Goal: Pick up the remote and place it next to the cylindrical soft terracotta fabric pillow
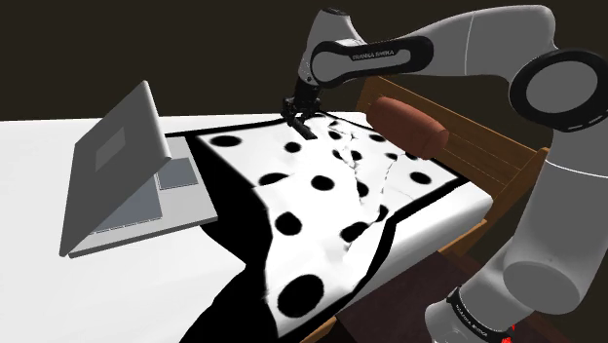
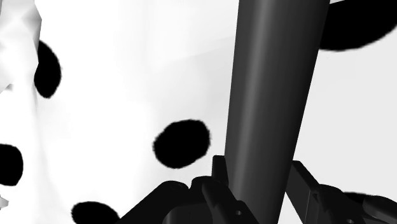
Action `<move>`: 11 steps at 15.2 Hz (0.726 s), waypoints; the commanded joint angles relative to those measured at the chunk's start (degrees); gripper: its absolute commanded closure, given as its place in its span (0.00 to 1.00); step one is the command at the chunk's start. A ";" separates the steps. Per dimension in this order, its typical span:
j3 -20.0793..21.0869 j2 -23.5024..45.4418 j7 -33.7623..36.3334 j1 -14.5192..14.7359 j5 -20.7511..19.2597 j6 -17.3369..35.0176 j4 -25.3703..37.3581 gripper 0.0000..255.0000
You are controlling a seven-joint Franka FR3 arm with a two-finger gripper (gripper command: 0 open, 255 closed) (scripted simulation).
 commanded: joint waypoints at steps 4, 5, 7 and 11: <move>0.18 -0.81 -0.41 0.09 0.40 -3.47 2.66 1.00; 0.21 -0.93 -0.51 0.10 0.47 -4.18 3.27 1.00; 0.25 -1.12 -0.71 0.12 0.61 -5.63 4.53 1.00; 0.34 -1.36 -1.09 0.19 0.83 -8.58 7.27 1.00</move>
